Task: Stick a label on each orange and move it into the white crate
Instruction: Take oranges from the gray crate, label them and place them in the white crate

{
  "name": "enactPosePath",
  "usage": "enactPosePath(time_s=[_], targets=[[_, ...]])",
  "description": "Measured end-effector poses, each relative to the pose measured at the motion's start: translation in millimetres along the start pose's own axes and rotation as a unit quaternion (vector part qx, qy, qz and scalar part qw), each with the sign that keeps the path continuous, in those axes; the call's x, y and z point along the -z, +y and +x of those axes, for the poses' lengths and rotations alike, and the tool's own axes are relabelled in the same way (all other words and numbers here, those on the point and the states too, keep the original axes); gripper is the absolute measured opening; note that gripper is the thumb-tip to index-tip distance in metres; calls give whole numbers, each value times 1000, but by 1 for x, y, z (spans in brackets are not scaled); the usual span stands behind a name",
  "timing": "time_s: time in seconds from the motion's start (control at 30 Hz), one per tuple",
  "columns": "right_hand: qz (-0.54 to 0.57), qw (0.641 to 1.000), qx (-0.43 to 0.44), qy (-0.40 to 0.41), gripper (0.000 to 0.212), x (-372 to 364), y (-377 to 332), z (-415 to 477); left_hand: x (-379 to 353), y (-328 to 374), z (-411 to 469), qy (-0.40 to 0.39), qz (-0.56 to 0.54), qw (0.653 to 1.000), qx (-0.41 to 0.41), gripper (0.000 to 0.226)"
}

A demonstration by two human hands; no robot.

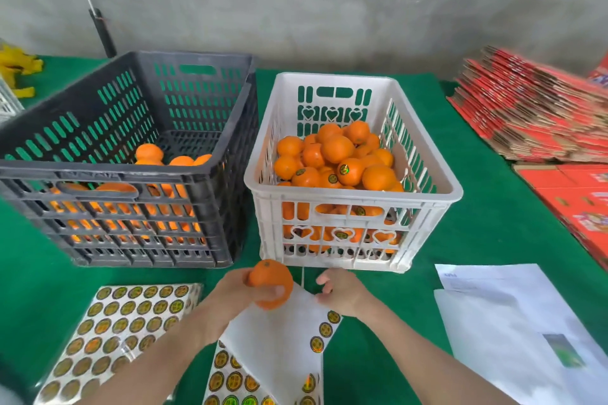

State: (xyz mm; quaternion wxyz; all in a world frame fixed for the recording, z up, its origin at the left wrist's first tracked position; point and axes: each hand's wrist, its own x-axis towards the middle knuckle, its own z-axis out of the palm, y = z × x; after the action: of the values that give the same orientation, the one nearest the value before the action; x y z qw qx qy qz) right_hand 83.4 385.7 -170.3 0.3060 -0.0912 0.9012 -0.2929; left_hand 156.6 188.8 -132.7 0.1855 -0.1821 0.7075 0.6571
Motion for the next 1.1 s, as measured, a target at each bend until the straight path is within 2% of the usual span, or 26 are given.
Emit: enactPosePath(time_s=[0.03, 0.13, 0.27, 0.33, 0.37, 0.47, 0.6, 0.7, 0.83, 1.0, 1.1], targets=[[-42, 999, 6, -13, 28, -1, -2, -1, -1, 1, 3, 1, 1, 1000, 0, 64], [-96, 995, 1, -35, 44, -8, -6, -2, -2, 0, 10, -5, -29, 999, 21, 61], [-71, 996, 1, 53, 29, -9, -1, 0, -1, -5, 11, 15, -5, 1000, 18, 73], [6, 996, 25, 84, 24, -4, 1, -2, 2, -1, 12, 7, 30, 1000, 6, 76], [79, 993, 39, 80, 24, -1, 0, -5, 4, 2, 11, -12, 40, 999, 0, 77], [301, 952, 59, 10, 10, 6, -10, -20, 11, 14, 8, -61, 54, 997, -16, 78], [379, 923, 60, -36, 28, 22, -6, -36, 27, 29, 6, -75, 66, 994, -32, 106], [354, 928, 89, -77, 28, 39, 5, -44, 38, 39, 5, -79, 80, 993, -22, 119], [312, 934, 124, -119, 21, 40, 2, -47, 39, 46, 1, -92, 93, 991, -32, 112], [265, 947, 146, -109, 28, 34, -4, -48, 41, 50, -1, -98, 99, 990, -29, 100], [246, 952, 154, -93, 23, 30, -3, -49, 41, 51, 1, -85, 93, 992, -8, 70]])
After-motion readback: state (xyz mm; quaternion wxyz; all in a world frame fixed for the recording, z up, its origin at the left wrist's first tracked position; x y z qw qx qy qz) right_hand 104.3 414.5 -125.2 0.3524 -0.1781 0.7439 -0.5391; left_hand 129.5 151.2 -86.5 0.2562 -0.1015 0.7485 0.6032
